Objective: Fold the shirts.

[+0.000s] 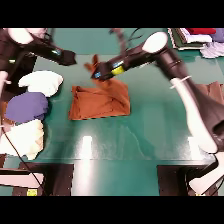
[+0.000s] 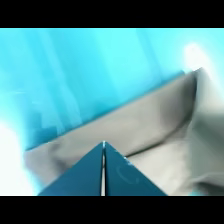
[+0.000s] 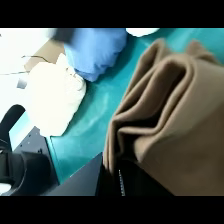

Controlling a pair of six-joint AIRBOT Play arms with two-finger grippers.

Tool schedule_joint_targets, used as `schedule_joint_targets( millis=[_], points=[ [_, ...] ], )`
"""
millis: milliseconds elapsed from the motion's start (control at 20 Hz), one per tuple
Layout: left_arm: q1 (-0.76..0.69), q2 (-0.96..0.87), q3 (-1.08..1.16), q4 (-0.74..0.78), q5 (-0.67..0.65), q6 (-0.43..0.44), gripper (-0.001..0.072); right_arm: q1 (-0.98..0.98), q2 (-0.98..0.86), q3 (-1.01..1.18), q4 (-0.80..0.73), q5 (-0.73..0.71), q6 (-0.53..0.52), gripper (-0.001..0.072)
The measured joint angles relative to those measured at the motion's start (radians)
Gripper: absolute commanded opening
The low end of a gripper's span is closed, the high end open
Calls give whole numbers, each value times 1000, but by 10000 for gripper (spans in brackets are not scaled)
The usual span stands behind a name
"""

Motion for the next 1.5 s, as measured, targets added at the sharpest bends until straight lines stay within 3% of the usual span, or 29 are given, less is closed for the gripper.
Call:
schedule_joint_targets(
  millis=[100,200,250,350,600,750,900,1000,1250,1500],
  points=[
    [42,31,0,13,-9,0,25,64,-53,0,1,-93,-19,538],
    [64,48,0,17,-23,0,25,105,-89,0,2,-164,-29,523],
    [71,53,0,18,-30,0,26,112,-97,1,0,-178,-34,463],
    [82,60,0,21,-41,0,25,103,-96,1,-6,-167,-37,433],
    [90,66,0,24,-81,1,25,-41,-19,-24,-133,71,-41,433],
    [90,66,0,24,-103,1,26,-169,63,-148,-199,169,-40,433],
    [91,66,0,24,-115,1,25,-298,141,-335,-221,159,-40,463],
    [91,66,0,24,-116,1,25,-372,172,-464,-192,106,-39,672],
    [91,66,-1,15,-113,1,25,-448,118,-668,16,14,-66,669],
    [90,61,-2,-10,-103,1,25,-365,-14,-639,180,-4,-96,662]
  ],
)
